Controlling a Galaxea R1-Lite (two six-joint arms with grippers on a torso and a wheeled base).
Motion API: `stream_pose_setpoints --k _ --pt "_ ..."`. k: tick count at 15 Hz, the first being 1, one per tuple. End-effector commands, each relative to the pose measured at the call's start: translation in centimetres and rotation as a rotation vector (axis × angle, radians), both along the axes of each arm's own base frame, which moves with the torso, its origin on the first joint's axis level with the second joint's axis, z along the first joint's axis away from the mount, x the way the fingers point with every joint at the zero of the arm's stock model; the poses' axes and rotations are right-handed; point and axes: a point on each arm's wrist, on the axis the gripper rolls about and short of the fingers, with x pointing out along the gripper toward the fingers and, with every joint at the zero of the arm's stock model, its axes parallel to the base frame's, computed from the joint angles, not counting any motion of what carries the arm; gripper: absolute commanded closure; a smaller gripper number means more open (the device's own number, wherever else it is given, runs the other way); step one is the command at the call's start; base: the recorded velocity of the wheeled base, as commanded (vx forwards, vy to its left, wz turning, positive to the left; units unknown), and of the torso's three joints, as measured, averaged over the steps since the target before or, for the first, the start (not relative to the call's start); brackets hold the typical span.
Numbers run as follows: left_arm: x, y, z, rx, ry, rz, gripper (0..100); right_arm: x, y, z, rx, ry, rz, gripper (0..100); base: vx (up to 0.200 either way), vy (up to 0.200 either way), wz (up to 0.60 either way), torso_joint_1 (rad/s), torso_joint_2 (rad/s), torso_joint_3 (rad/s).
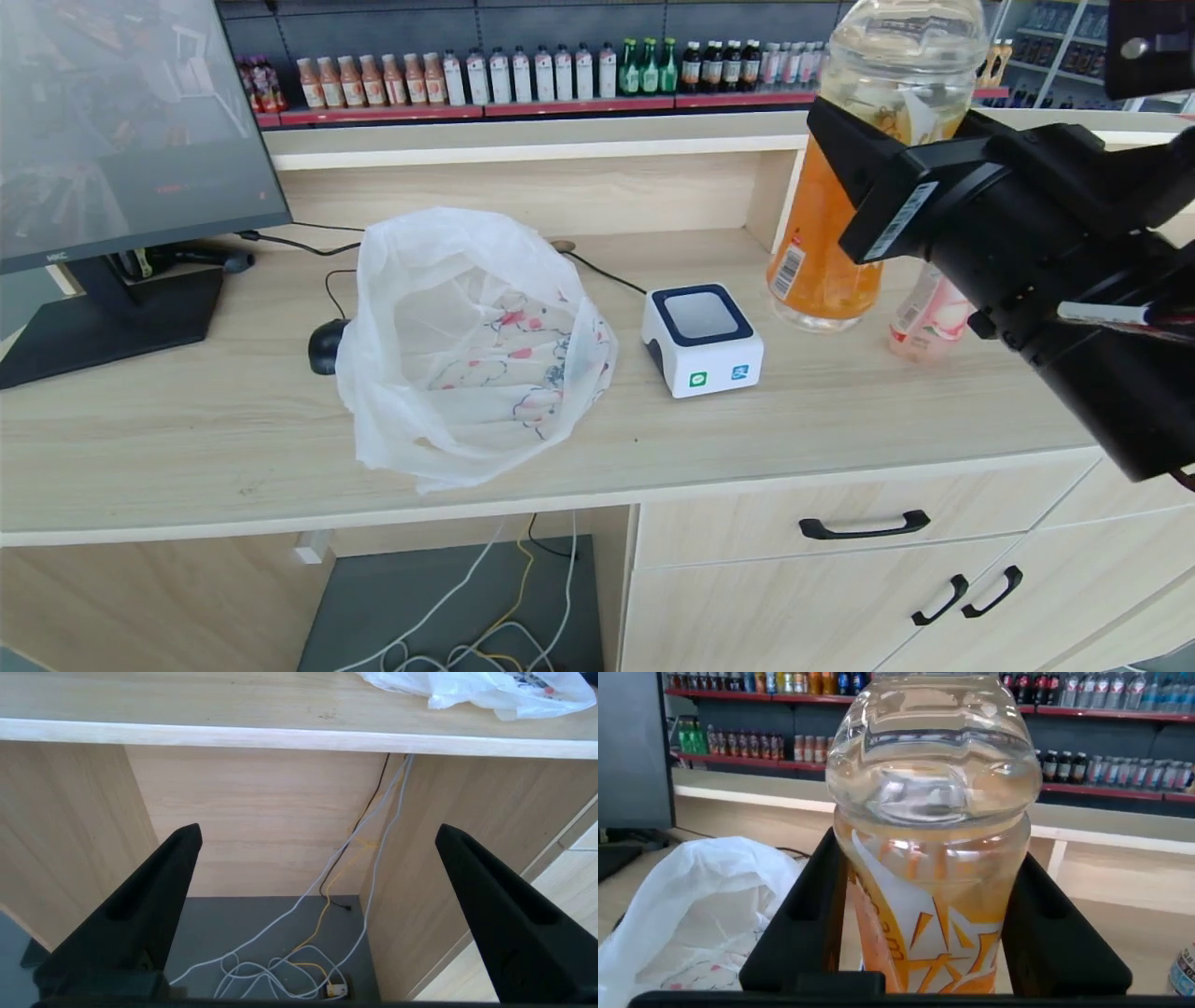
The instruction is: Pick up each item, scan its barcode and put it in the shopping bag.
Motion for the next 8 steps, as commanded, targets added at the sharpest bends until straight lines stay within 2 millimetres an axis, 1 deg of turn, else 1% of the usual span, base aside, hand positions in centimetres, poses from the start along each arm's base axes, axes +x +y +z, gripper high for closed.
stream_pose_setpoints --k 1,4,7,8 --pt "0.0 0.0 0.0 0.001 -0.001 0.001 0 1.0 1.0 -0.7 -0.034 0.016 -0.007 100 0.000 0.000 0.00 0.000 0.00 0.000" --pt "0.0 0.0 0.0 0.001 -0.001 0.001 0 1.6 1.5 -1.1 -0.126 0.001 -0.054 100 0.000 0.000 0.00 0.000 0.00 0.000" --pt "0.0 0.0 0.0 0.001 -0.001 -0.001 0 2.6 2.3 -0.8 -0.171 -0.027 -0.085 100 0.000 0.000 0.00 0.000 0.00 0.000" --pt "0.0 0.0 0.0 0.001 -0.001 -0.001 0 3.4 3.2 -0.7 -0.218 -0.047 -0.103 100 0.000 0.000 0.00 0.000 0.00 0.000"
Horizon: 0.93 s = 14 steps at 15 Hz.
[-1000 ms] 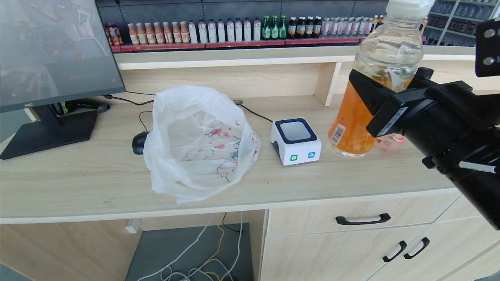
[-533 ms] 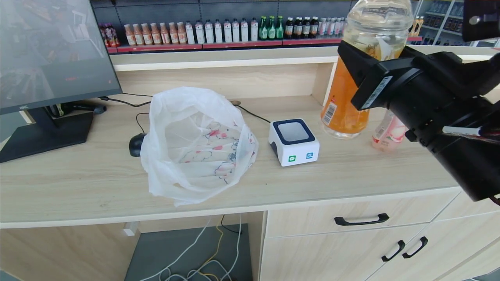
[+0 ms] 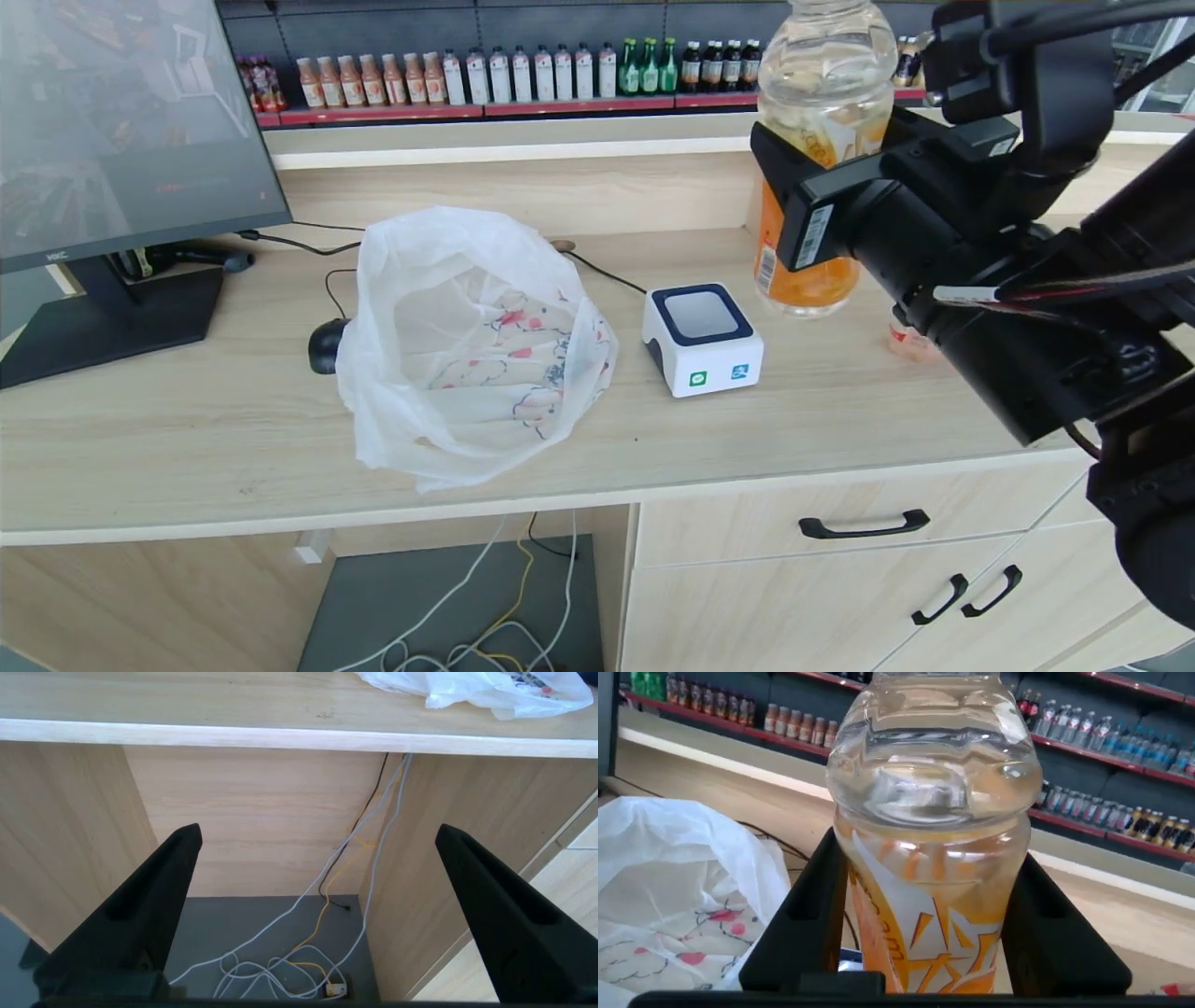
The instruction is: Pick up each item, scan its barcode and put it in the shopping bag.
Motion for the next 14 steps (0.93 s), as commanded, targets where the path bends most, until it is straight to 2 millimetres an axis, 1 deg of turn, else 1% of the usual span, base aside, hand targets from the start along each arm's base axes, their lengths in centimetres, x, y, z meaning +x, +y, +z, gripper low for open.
stream_pose_setpoints --k 1,2,3,4,6,9,10,11,14 --pt "0.0 0.0 0.0 0.000 0.001 0.001 0 1.9 1.9 -0.4 -0.049 -0.010 -0.015 100 0.000 0.000 0.00 0.000 0.00 0.000" --pt "0.0 0.0 0.0 0.000 0.001 0.001 0 2.4 2.7 -0.4 -0.076 -0.026 -0.017 100 0.000 0.000 0.00 0.000 0.00 0.000" --pt "0.0 0.0 0.0 0.000 -0.001 0.001 0 2.7 3.0 -0.3 -0.135 -0.057 -0.014 100 0.000 0.000 0.00 0.000 0.00 0.000" --pt "0.0 0.0 0.0 0.000 -0.001 0.001 0 2.8 3.2 -0.3 -0.203 -0.083 -0.002 100 0.000 0.000 0.00 0.000 0.00 0.000" --pt "0.0 0.0 0.0 0.000 -0.001 0.001 0 3.0 3.3 -0.8 -0.274 -0.103 0.009 100 0.000 0.000 0.00 0.000 0.00 0.000" --pt "0.0 0.0 0.0 0.000 -0.001 -0.001 0 4.6 2.3 -1.2 -0.344 -0.148 0.037 100 0.000 0.000 0.00 0.000 0.00 0.000" --pt "0.0 0.0 0.0 0.000 -0.001 0.001 0 4.7 2.2 -1.2 -0.348 -0.152 0.040 100 0.000 0.000 0.00 0.000 0.00 0.000" --pt "0.0 0.0 0.0 0.000 -0.001 0.001 0 5.6 1.3 -1.4 -0.376 -0.169 0.056 100 0.000 0.000 0.00 0.000 0.00 0.000" --pt "0.0 0.0 0.0 0.000 -0.001 0.001 0 7.1 0.4 -2.2 -0.425 -0.187 0.109 100 0.000 0.000 0.00 0.000 0.00 0.000"
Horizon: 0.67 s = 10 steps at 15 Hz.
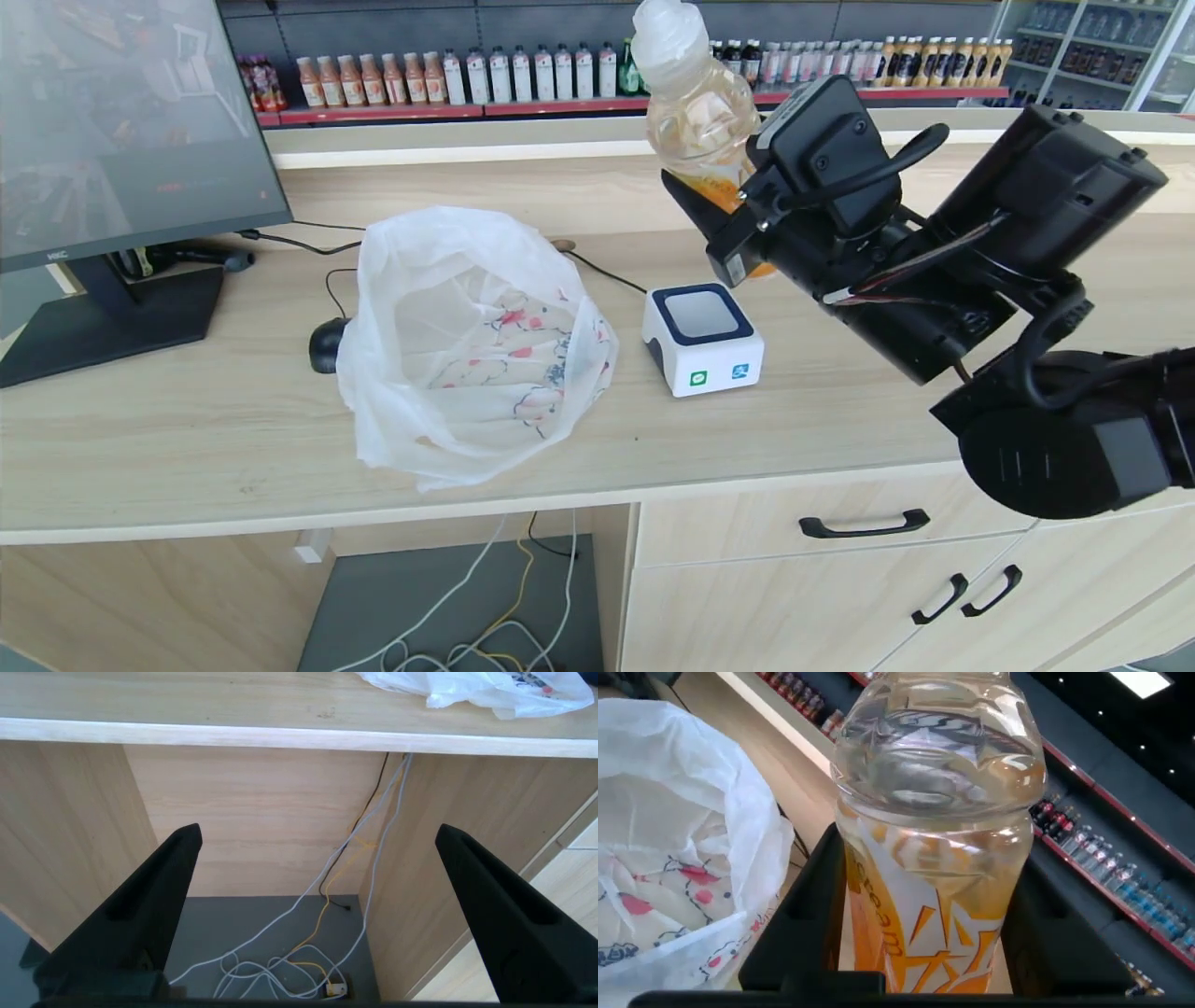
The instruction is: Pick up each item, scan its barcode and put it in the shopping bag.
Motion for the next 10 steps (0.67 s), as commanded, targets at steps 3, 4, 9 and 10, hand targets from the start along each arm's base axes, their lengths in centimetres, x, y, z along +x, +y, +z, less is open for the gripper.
stream_pose_setpoints --k 3,4,9,10 --pt "0.0 0.0 0.0 0.000 -0.001 0.001 0 2.1 -0.6 -1.8 -0.072 0.002 0.011 100 0.000 0.000 0.00 0.000 0.00 0.000" --pt "0.0 0.0 0.0 0.000 -0.001 0.001 0 2.4 -0.6 -2.1 -0.095 -0.014 0.021 100 0.000 0.000 0.00 0.000 0.00 0.000" --pt "0.0 0.0 0.0 0.000 -0.001 0.000 0 3.1 -0.5 -3.1 -0.165 -0.042 0.050 100 0.000 0.000 0.00 0.000 0.00 0.000" --pt "0.0 0.0 0.0 0.000 -0.001 0.000 0 3.2 -0.7 -3.0 -0.176 -0.053 0.050 100 0.000 0.000 0.00 0.000 0.00 0.000"
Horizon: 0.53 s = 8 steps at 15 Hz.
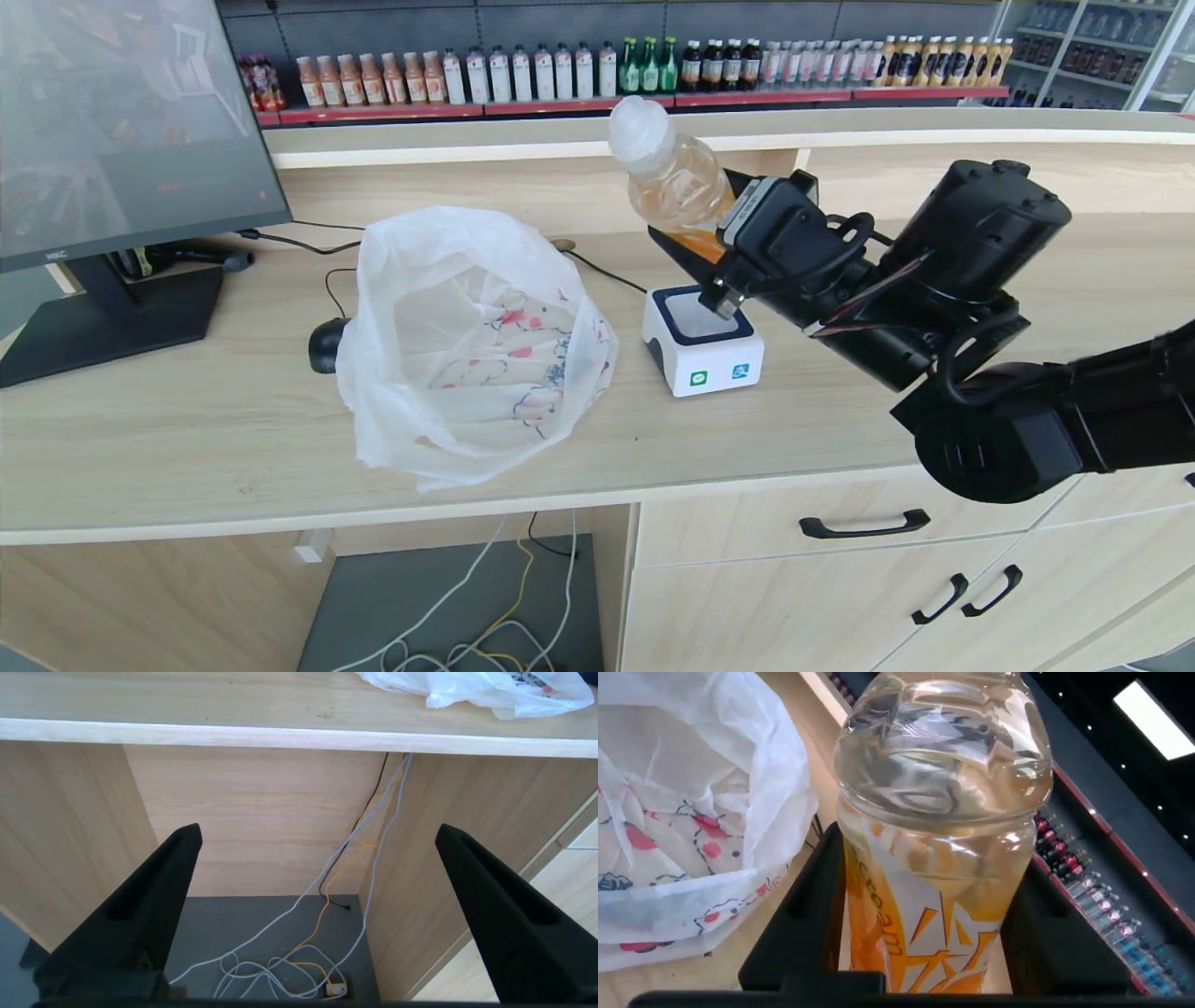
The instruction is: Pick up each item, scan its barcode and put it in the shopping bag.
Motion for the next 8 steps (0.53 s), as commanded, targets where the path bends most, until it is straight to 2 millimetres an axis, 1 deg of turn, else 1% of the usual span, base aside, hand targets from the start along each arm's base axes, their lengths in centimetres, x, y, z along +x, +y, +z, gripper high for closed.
stream_pose_setpoints --k 1,8 --pt "0.00 0.00 0.00 0.000 -0.001 0.002 0 0.27 0.04 -0.34 -0.017 -0.013 0.010 100 0.000 0.000 0.00 0.000 0.00 0.000" --pt "0.00 0.00 0.00 0.000 -0.001 0.002 0 1.08 -0.17 -1.11 -0.064 -0.110 0.090 100 0.000 0.000 0.00 0.000 0.00 0.000"
